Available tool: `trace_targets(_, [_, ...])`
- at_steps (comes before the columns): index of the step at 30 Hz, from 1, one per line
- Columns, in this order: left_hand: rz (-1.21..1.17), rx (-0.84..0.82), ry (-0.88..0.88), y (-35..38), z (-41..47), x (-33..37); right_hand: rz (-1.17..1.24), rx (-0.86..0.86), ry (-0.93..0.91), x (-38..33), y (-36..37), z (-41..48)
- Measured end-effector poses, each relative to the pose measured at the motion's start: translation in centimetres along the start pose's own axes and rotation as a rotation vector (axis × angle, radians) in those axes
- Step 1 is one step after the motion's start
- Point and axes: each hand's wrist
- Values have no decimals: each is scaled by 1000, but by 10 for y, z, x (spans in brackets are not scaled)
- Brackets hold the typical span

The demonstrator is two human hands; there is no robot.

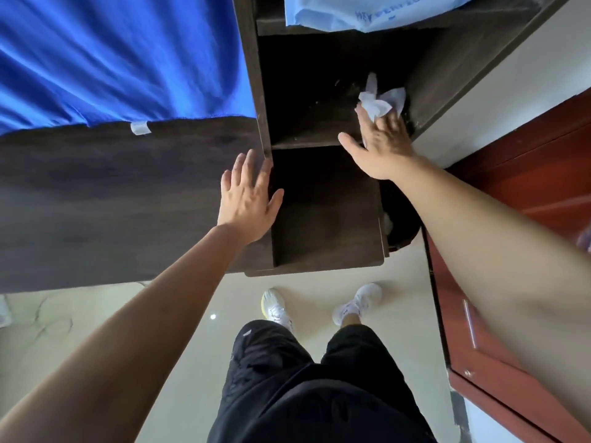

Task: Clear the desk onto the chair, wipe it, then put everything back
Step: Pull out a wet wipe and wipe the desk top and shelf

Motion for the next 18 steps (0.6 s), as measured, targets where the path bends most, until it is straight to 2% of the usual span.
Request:
trace_targets(3, [-28, -41, -89, 13, -2, 3, -50, -9, 71, -37, 2, 12])
trace_targets(6, [-39, -143, -138, 26, -2, 2, -2, 27, -71, -58, 7, -1])
trace_targets(9, [-24, -251, -167, 38, -4, 0, -11, 34, -222, -49, 14, -18])
trace_targets(14, [-1, -243, -189, 44, -1, 4, 106, -7, -339, -26, 10, -16])
trace_targets(18, [-29, -240, -197, 40, -1, 4, 69, 68, -302, -34, 12, -14])
Point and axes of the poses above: each hand's wrist, its own z-axis towards the middle knuckle, its own y-axis out of the palm, x = y × z, and after that the axes turned 12 degrees about y, right-handed
